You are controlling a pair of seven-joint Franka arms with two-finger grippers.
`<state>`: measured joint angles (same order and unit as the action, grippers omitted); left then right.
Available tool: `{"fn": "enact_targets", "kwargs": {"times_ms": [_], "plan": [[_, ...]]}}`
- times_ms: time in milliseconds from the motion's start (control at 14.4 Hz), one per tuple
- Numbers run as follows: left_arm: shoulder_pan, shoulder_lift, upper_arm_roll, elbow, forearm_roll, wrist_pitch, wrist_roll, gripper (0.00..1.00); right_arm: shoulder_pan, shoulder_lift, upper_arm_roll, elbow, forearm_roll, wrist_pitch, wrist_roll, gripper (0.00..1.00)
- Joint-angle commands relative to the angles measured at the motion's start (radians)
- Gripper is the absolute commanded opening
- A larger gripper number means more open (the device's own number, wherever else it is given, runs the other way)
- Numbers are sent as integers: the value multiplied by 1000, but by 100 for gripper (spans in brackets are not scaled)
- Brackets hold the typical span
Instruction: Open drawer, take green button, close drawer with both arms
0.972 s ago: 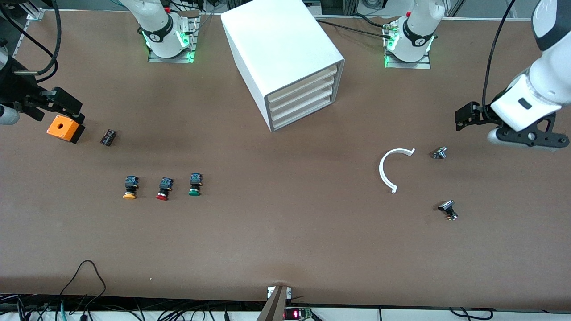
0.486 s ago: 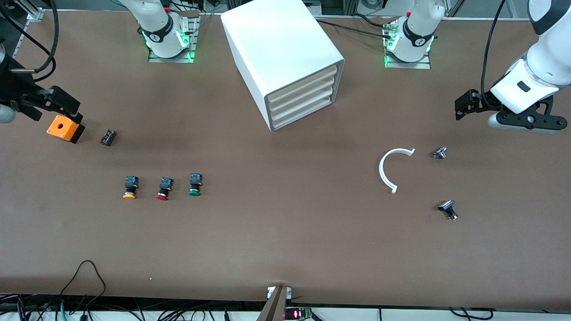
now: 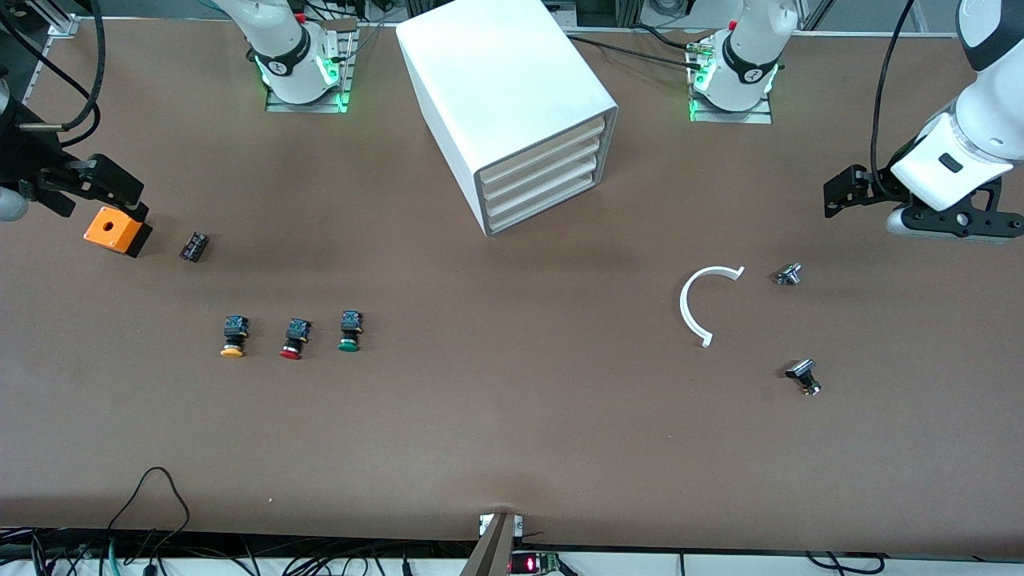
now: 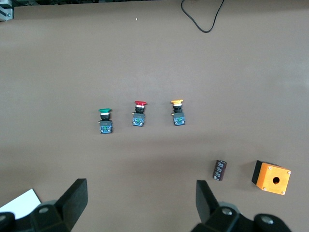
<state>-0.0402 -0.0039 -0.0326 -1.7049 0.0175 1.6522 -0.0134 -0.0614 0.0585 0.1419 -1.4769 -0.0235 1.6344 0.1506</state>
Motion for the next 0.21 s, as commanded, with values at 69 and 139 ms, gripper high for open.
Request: {"fn": "enact_targets", "kwargs": {"times_ms": [69,139], "plan": [[-36,-10,25,16,-8,-14,-40,100,-15,7,11,24,-7,-13,-8,99],[-37,-10,26,16,-8,-15,-40,100,-15,9,11,24,-7,-18,-11,99]]}}
